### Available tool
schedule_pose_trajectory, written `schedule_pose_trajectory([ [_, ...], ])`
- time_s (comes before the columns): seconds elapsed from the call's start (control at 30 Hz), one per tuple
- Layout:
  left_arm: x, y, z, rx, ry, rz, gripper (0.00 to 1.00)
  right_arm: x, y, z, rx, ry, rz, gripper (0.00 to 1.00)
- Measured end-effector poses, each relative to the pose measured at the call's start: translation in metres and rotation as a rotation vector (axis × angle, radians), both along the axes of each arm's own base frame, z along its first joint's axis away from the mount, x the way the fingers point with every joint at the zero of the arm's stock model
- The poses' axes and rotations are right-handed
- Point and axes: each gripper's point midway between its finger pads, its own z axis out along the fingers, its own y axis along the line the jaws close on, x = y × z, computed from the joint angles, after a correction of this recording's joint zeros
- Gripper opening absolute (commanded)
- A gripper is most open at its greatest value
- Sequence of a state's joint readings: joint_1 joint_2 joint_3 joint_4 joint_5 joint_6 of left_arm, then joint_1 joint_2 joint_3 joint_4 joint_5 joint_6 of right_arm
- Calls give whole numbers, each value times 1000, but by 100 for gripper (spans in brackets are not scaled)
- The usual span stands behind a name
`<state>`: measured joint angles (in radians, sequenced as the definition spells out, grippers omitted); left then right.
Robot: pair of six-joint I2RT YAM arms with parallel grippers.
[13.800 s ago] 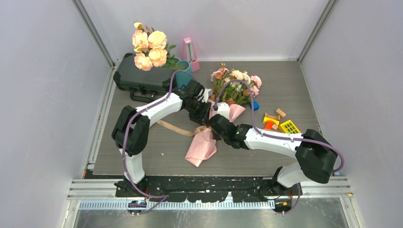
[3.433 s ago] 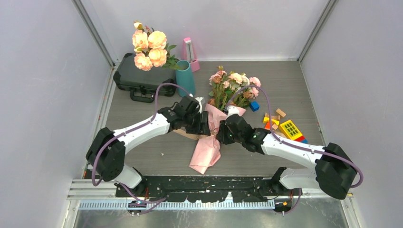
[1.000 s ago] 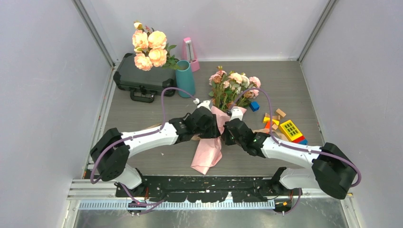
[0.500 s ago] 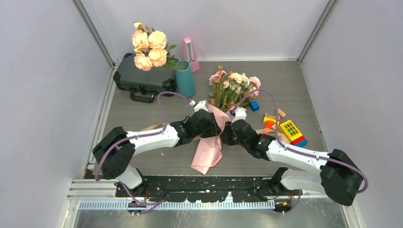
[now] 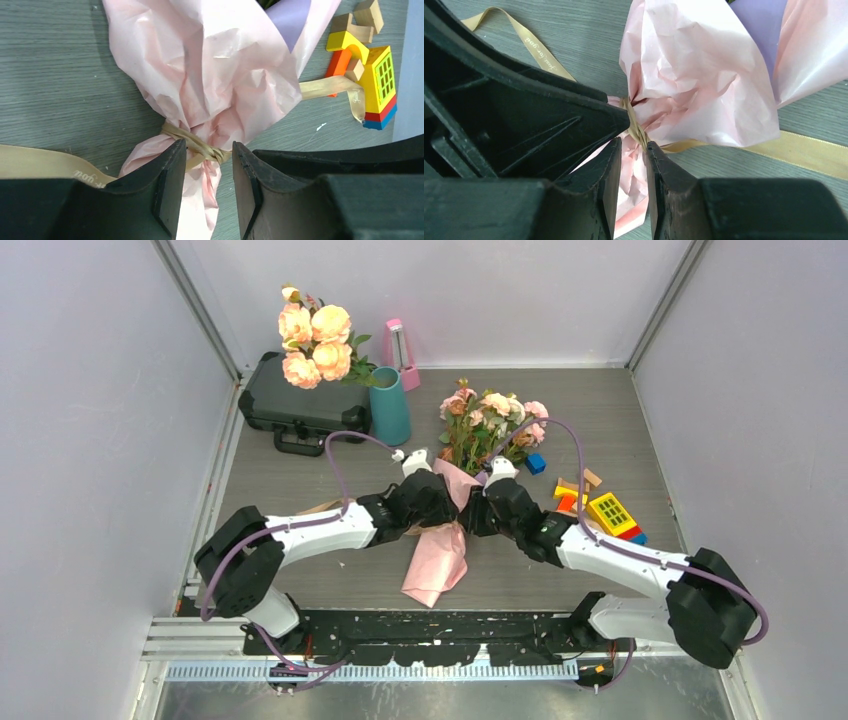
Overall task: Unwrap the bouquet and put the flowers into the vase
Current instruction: Untie the ribbon from the wrapping paper.
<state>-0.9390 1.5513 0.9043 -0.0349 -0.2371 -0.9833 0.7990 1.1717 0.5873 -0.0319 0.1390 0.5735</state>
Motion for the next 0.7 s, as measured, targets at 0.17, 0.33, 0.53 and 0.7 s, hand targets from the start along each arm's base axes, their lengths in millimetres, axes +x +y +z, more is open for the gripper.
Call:
schedule_pose_trajectory([
  [0.17,-3,9,-12,24,15,11,40,6,4,-3,-4,30,10,31],
  [0.33,-11,20,-24,44,35,16,35,7,10,-6,-10,49,36,30],
  [0.53,-15,25,-24,21,36,28,24,8,18,-16,-26,83,60,30],
  [0.7,-18,28,-28,14,39,31,17,11,23,-21,-37,101,76,29],
])
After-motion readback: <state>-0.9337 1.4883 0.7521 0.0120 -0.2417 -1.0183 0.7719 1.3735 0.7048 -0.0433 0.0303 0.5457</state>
